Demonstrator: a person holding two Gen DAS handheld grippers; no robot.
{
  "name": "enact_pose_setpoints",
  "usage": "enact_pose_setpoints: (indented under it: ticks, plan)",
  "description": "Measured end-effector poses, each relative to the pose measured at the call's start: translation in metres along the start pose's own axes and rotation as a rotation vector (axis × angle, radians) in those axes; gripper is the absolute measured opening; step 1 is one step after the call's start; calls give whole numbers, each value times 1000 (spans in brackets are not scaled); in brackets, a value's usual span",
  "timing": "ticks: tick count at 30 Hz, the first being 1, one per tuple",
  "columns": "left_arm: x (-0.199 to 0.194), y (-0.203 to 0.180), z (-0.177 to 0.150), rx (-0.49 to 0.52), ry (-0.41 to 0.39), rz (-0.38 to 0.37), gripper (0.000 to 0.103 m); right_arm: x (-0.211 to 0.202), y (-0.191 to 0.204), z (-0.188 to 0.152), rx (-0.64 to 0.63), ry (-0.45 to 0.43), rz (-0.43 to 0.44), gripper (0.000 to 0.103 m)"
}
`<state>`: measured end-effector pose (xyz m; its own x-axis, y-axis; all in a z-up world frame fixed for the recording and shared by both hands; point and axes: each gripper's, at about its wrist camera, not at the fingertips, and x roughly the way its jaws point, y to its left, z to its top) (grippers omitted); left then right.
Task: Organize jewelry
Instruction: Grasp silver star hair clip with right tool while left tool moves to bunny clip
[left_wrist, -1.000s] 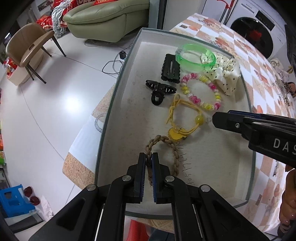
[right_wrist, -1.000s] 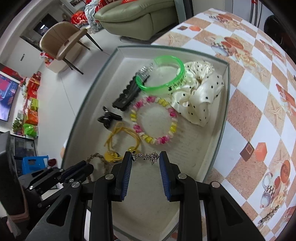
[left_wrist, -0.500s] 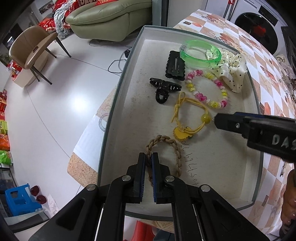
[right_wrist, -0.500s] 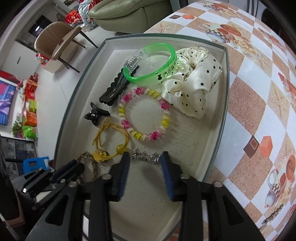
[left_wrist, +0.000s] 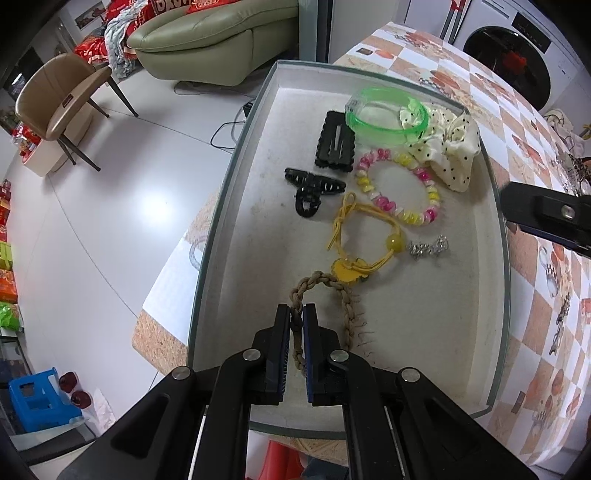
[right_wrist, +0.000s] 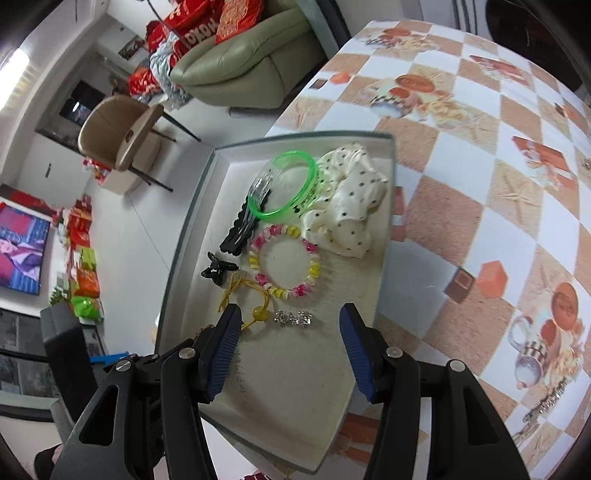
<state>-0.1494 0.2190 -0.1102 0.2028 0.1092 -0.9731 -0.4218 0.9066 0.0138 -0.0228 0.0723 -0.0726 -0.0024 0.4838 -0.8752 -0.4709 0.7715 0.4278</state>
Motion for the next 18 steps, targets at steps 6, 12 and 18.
enact_pose_setpoints:
  ticks: [6, 12, 18]
  plan:
    - [-7, -9, 4, 40, -41, 54, 103, -22, -14, -3, 51, -43, -1, 59]
    - [-12, -17, 7, 65, -38, 52, 103, -38, -37, -12, 103, -59, -17, 66]
    - [-22, -38, 6, 99, -50, 28, 103, -50, -65, -30, 159, -54, -70, 80]
